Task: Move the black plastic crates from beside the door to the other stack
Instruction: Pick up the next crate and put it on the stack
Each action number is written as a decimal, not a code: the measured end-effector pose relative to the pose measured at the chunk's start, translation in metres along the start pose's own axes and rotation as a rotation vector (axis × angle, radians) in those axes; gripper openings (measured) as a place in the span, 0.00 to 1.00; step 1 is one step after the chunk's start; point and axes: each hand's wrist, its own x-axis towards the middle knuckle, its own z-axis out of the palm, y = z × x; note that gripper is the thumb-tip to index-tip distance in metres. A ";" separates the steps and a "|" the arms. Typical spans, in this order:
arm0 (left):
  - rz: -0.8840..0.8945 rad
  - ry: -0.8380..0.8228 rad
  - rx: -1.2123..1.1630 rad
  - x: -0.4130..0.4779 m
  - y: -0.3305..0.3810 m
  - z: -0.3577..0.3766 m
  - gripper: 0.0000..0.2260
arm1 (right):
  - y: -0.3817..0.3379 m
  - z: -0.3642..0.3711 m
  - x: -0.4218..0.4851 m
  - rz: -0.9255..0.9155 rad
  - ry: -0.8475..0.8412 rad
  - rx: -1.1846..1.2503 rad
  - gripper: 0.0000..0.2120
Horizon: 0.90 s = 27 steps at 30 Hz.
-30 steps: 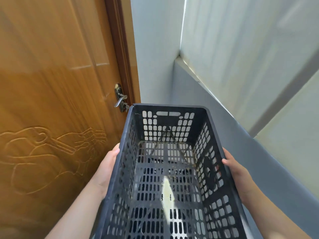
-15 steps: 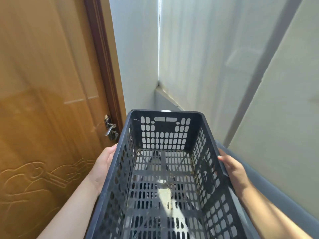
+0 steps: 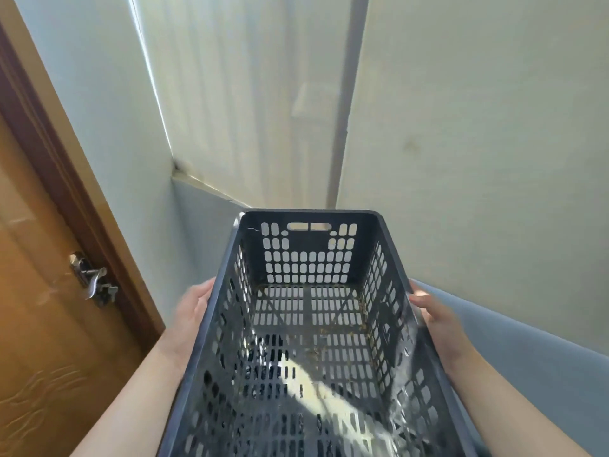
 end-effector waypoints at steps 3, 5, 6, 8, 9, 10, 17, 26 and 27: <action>-0.019 -0.090 0.002 -0.010 0.003 0.032 0.22 | -0.004 -0.025 -0.040 -0.043 0.153 -0.063 0.20; -0.006 -0.129 0.009 -0.017 0.003 0.055 0.20 | -0.004 -0.045 -0.067 -0.060 0.226 -0.076 0.19; -0.011 -0.171 0.012 -0.019 0.001 0.066 0.20 | -0.004 -0.055 -0.080 -0.058 0.246 -0.082 0.20; -0.010 -0.244 0.038 -0.029 -0.002 0.092 0.20 | -0.003 -0.076 -0.108 -0.066 0.283 -0.077 0.20; 0.003 -0.269 0.036 -0.035 0.000 0.106 0.20 | -0.003 -0.088 -0.121 -0.081 0.305 -0.067 0.20; 0.007 -0.300 0.033 -0.041 -0.002 0.121 0.19 | -0.004 -0.102 -0.136 -0.094 0.329 -0.057 0.21; -0.013 -0.346 0.040 -0.095 -0.013 0.217 0.22 | -0.001 -0.194 -0.229 -0.079 0.453 0.000 0.20; -0.155 -0.461 0.078 -0.180 -0.041 0.344 0.22 | -0.002 -0.291 -0.355 -0.042 0.551 0.053 0.18; -0.169 -0.466 0.083 -0.188 -0.044 0.356 0.23 | 0.000 -0.300 -0.367 -0.056 0.554 0.059 0.19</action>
